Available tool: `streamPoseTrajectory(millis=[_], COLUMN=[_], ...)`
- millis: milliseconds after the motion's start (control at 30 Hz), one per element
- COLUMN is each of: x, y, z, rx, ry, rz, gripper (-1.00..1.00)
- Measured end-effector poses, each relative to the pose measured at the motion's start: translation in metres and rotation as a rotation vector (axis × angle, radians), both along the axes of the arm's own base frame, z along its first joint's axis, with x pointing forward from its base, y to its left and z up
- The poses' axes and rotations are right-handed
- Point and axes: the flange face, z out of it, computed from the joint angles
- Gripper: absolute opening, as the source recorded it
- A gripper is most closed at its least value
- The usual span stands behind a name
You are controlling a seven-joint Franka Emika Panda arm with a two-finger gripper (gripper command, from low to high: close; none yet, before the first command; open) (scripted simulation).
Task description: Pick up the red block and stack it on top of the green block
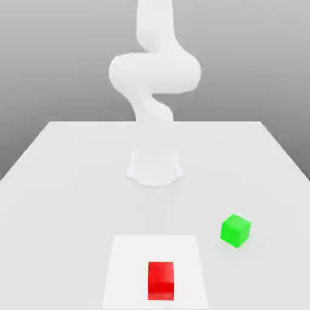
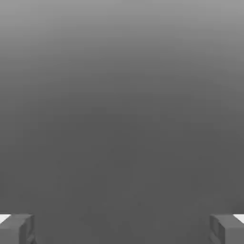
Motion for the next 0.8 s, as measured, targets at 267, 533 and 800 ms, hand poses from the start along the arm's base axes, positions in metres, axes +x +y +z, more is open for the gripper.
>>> streamPoseTrajectory(millis=[267,533,800], x=[0.080,0.105,0.081], y=[0.004,0.007,0.010], z=[-0.148,-0.307,-0.458], rx=[0.001,0.001,0.000], ry=[0.245,0.485,0.709], rz=[0.000,-0.001,-0.001], gripper=[0.00,0.00,0.00])
